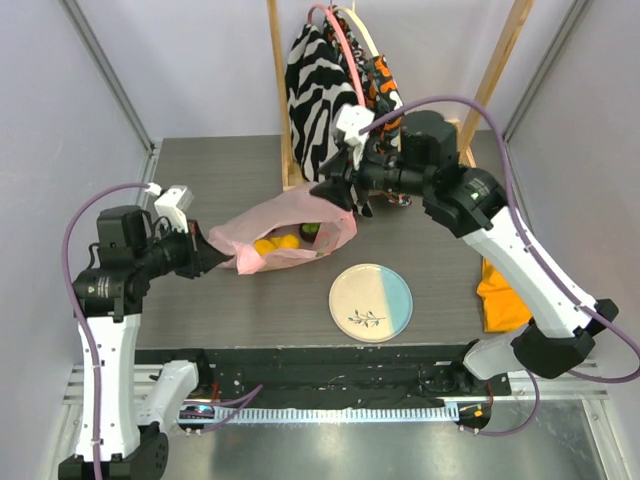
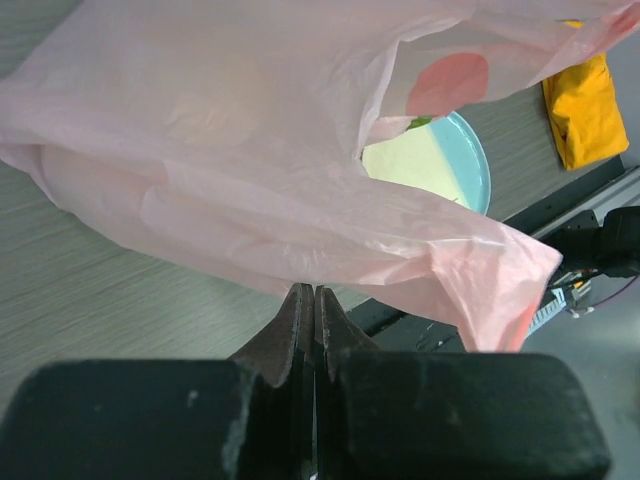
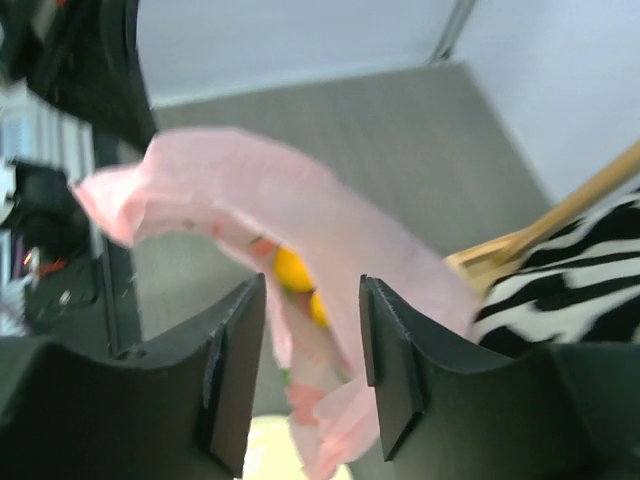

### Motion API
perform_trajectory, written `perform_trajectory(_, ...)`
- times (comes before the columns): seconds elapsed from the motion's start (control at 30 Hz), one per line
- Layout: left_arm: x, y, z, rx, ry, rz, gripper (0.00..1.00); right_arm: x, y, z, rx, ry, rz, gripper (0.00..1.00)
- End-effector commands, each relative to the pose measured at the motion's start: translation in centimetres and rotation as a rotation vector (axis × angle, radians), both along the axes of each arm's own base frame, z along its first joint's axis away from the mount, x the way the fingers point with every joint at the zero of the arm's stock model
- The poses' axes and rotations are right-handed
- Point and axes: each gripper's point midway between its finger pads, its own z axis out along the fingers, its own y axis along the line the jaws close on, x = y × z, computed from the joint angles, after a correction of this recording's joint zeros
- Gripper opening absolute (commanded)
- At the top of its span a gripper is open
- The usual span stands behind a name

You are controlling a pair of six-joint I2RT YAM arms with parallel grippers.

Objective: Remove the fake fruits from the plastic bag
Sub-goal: Adjust the plastic bag at the center of the board.

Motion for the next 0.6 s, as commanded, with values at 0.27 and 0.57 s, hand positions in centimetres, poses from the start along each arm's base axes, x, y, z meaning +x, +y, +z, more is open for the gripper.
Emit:
perform_trajectory(0.27,-6.6,-0.9,6.1,0.074,-0.112,-0.198,0.75,-1.7,1.2,-12.7,-0.220,0.225,0.124,0.36)
perform_trajectory(0.57,-6.6,-4.5,5.8,-0.242,-0.010,-0.275,0.81,-1.9,2.5,-14.8,-0.246,0.229,0.122,0.36)
